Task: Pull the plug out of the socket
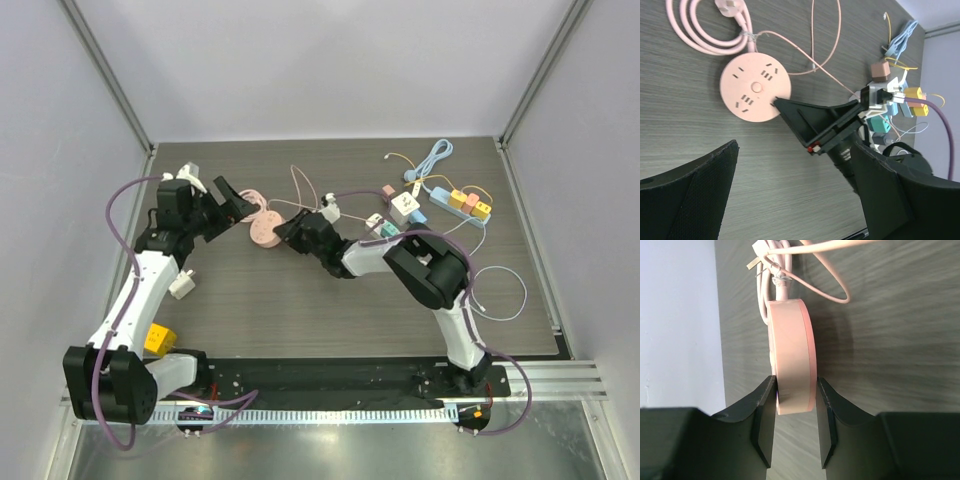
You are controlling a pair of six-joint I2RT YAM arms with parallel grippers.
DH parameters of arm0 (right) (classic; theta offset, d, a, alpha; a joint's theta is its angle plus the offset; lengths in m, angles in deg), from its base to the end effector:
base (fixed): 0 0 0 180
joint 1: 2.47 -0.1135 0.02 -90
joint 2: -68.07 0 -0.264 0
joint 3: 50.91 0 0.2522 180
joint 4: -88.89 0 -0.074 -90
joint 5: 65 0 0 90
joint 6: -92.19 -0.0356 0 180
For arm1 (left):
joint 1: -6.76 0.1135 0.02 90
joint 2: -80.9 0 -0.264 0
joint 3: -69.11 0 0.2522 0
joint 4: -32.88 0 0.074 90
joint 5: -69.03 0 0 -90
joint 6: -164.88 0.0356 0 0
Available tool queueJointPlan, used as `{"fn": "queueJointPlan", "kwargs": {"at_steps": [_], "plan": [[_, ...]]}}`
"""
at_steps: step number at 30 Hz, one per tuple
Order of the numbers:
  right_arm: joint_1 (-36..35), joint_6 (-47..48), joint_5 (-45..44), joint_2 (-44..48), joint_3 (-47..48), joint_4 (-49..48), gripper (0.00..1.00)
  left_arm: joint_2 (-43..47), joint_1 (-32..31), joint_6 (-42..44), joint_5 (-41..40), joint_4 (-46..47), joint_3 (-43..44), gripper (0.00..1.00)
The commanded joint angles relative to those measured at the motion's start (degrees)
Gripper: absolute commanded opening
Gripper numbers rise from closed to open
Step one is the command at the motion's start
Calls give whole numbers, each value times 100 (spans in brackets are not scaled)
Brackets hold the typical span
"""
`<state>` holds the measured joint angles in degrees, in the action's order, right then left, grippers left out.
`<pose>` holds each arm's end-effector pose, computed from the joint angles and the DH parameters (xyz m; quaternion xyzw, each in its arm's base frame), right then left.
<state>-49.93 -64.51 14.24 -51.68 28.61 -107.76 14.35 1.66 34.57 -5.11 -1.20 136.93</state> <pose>0.3047 0.3222 0.1362 0.1898 0.8127 0.4151 0.3622 0.2562 -0.0326 0.3026 -0.2001 0.8489 -0.2947 0.3905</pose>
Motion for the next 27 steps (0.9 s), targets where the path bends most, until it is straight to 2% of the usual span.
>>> {"fn": "queueJointPlan", "kwargs": {"at_steps": [1, 5, 9, 18, 22, 25, 27], "plan": [[-254, -98, -759, -321, 639, -535, 1, 212, 141, -73, 14, 405, -45, 93], [-395, -133, -1270, -445, 737, -887, 1, 194, 264, -38, 119, 371, -1, 93], [-395, 6, -963, -104, 422, -475, 1, 194, 361, 24, 198, 283, 96, 93], [-430, 587, -936, 1856, -2520, -738, 1, -51, 387, -248, 901, 643, -19, 93], [-658, 886, -813, 2455, -3182, -720, 1, -131, 387, -337, 1086, 827, -89, 92], [-1009, 1062, -1006, 2877, -3586, -528, 1, -332, 352, -293, 1533, 968, -10, 84], [-1072, 835, -1129, 3202, -3990, -492, 1, -534, 212, -223, 2023, 968, 174, 76]]}}
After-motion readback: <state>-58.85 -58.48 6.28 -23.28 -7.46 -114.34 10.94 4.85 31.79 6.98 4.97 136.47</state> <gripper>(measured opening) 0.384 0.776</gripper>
